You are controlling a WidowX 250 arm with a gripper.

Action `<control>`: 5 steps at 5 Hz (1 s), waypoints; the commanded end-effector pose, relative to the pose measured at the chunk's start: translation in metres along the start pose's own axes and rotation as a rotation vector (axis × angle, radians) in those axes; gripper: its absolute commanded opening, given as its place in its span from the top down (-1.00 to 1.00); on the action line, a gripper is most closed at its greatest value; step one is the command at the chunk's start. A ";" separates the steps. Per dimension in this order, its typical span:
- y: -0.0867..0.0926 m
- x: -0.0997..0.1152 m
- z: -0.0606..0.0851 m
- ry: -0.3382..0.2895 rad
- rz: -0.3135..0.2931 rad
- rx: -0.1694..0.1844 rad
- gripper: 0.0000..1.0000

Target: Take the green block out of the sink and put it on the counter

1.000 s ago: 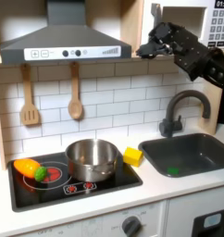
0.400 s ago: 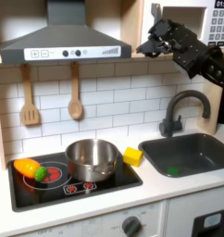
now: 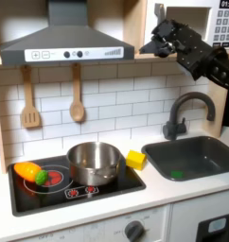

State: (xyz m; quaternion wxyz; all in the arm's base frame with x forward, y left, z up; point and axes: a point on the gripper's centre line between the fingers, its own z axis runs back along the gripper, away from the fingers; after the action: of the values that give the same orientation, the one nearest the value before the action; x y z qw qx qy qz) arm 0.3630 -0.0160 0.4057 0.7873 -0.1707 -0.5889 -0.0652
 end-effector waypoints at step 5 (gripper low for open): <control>0.000 -0.002 -0.001 0.009 0.004 0.001 0.87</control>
State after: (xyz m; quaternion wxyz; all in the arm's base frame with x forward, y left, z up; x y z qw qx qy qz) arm 0.3629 -0.0167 0.4058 0.7872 -0.1727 -0.5886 -0.0644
